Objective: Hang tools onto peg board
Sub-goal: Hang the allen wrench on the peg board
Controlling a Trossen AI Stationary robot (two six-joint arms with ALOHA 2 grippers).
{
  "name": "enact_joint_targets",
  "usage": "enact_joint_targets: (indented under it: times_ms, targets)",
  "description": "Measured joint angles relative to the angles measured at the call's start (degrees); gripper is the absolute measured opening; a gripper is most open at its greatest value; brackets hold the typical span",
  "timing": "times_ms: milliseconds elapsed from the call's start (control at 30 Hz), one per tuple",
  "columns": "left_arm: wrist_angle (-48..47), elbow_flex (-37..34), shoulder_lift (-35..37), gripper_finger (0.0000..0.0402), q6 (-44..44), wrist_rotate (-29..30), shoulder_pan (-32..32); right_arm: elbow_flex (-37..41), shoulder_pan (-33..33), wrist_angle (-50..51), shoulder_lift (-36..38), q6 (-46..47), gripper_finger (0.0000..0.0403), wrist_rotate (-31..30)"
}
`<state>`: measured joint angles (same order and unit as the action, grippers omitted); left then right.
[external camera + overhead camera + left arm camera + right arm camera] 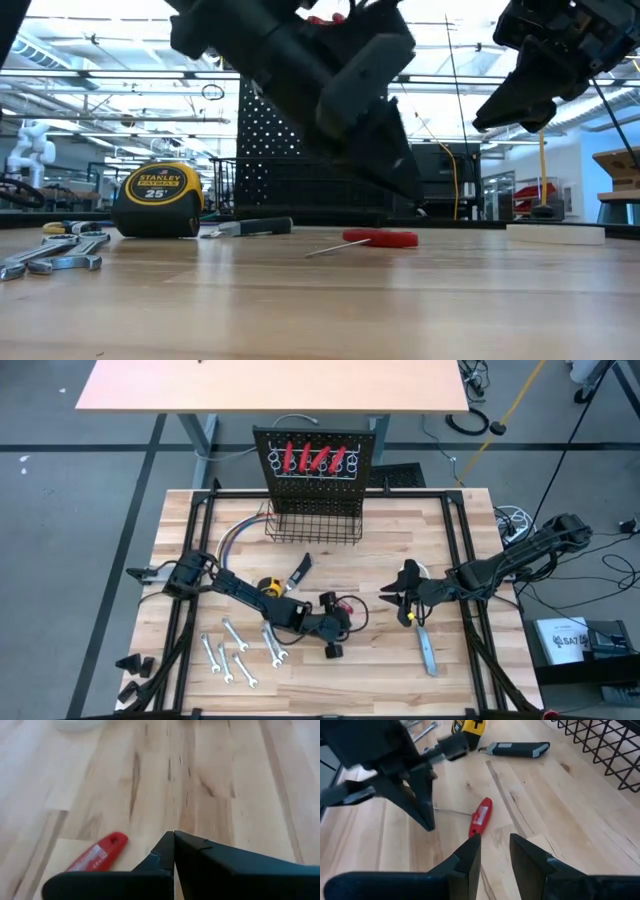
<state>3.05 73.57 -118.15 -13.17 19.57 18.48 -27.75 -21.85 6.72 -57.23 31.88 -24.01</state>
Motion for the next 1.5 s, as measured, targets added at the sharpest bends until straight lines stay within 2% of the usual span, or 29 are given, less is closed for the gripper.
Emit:
enact_joint_targets:
  times_ms: [67,133,200,300,567,800,933,1133,1233,1367,1500]
  targets:
    - [-0.24,0.15,0.02,0.0007,-2.58,1.77,0.06,0.0,0.0,0.84,-0.05,0.01,0.0093,0.02]
    - [-3.29,0.16,0.04,0.0013,-9.26,2.67,-0.08,0.0,-0.02,1.66,-0.05,0.04,0.0093,0.03]
    - [-7.67,0.16,0.02,0.0027,-16.66,2.86,-0.67,0.0,-0.01,2.8,-0.09,0.26,0.0093,0.05]
    - [-12.05,0.16,0.04,0.0059,-22.58,3.59,-1.69,0.0,-0.02,3.92,-0.09,0.11,0.0093,0.04]
    - [-12.48,0.16,-0.19,0.0147,-25.23,4.17,-2.22,0.0,-0.02,6.08,-0.09,0.44,0.0093,0.1]
    - [-11.8,0.38,-3.57,0.0164,-29.63,3.63,-2.01,0.0,0.0,6.05,-0.11,0.37,0.0093,-0.28]
    - [-12.23,0.44,-4.58,0.0141,-29.68,4.64,-1.58,0.0,0.0,6.06,-0.11,0.38,0.0093,-2.54]
    - [-12.82,0.36,-4.21,0.0016,-26.11,6.07,-1.57,0.0,-0.02,6.08,-0.11,0.29,0.0093,-4.26]
    - [-12.75,0.36,-4.24,0.0011,-24.77,6.06,-1.55,0.0,0.0,6.08,-0.11,0.18,0.0093,-4.51]
    - [-12.42,0.01,-2.0,0.0005,-18.59,5.54,-1.66,0.0,0.0,7.19,-0.14,0.02,0.0093,-5.08]
    - [-11.01,0.06,4.06,0.0003,-12.29,5.67,-2.69,0.0,-0.02,9.77,-0.14,0.31,0.0093,-7.62]
